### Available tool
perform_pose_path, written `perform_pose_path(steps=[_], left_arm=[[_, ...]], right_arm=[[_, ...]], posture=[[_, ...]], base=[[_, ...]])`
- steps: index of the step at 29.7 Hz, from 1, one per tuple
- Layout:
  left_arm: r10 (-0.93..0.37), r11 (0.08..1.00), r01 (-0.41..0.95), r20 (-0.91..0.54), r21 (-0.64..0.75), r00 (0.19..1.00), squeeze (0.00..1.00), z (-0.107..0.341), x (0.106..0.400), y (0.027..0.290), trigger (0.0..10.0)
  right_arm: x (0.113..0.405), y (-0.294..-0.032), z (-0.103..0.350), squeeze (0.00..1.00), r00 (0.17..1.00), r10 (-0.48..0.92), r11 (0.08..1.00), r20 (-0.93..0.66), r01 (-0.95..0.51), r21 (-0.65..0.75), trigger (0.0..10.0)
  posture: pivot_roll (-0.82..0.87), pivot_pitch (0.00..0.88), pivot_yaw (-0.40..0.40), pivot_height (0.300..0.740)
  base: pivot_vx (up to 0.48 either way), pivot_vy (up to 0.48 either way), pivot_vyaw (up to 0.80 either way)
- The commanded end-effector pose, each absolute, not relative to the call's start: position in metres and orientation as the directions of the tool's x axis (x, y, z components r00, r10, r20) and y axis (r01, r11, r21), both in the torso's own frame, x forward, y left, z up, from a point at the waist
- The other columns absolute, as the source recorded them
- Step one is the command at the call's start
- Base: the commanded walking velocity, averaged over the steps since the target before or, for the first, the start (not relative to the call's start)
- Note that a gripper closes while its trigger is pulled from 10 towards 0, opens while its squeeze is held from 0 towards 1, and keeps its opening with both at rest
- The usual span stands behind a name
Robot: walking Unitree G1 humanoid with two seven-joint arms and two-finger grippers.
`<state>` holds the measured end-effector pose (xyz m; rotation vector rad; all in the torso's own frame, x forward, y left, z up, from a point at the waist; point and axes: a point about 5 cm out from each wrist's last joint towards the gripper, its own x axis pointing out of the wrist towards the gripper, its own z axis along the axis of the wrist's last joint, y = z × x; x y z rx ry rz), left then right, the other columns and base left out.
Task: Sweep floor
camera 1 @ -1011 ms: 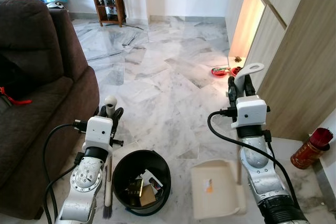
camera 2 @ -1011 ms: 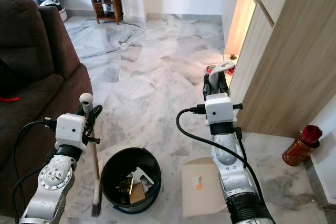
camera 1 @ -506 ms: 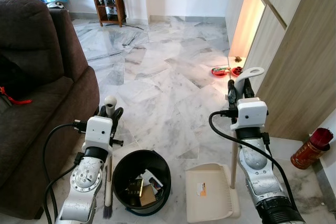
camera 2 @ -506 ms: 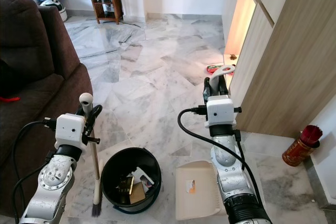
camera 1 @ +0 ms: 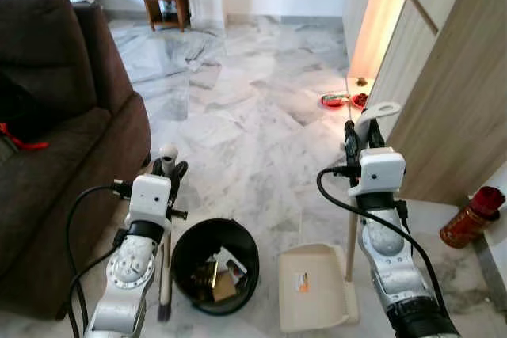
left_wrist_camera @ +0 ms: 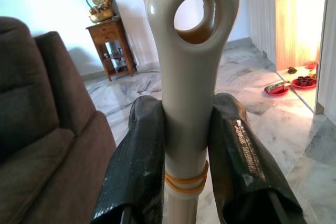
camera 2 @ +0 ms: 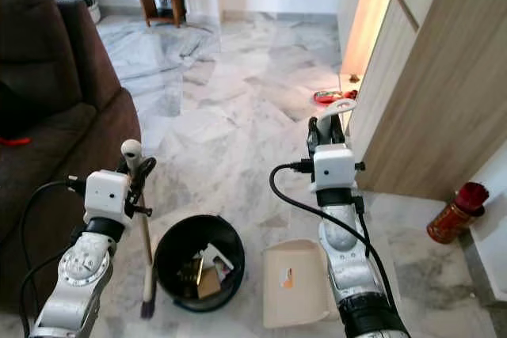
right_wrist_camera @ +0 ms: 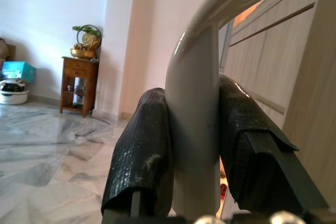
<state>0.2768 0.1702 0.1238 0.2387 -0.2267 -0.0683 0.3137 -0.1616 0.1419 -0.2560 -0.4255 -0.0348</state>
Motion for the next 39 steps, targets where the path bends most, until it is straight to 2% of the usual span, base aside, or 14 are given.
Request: perform_pose_path(steps=[1,33,39], left_arm=[[-0.109,0.971,0.045,0.265,0.236,0.958,0.0,0.1328,0.2771,0.1688,10.0],[-0.108,0.972,0.045,0.268,0.229,0.957,0.0,0.1332,0.2809,0.1665,10.0],[-0.109,0.972,0.047,0.265,0.229,0.958,0.0,0.1324,0.2832,0.1648,10.0]], right_arm=[[0.3138,-0.1598,0.1467,0.0,0.898,0.025,0.97,0.44,0.085,-0.228,10.0],[0.3144,-0.1634,0.146,0.0,0.9,0.009,0.97,0.436,0.098,-0.221,10.0],[0.3143,-0.1636,0.1453,0.0,0.902,0.01,0.97,0.431,0.095,-0.222,10.0]], posture=[[0.01,0.0,0.031,0.74],[0.01,0.0,0.031,0.74],[0.0,0.0,0.029,0.74]], base=[[-0.307,0.0,0.0],[-0.308,0.0,0.0],[0.0,0.0,0.0]])
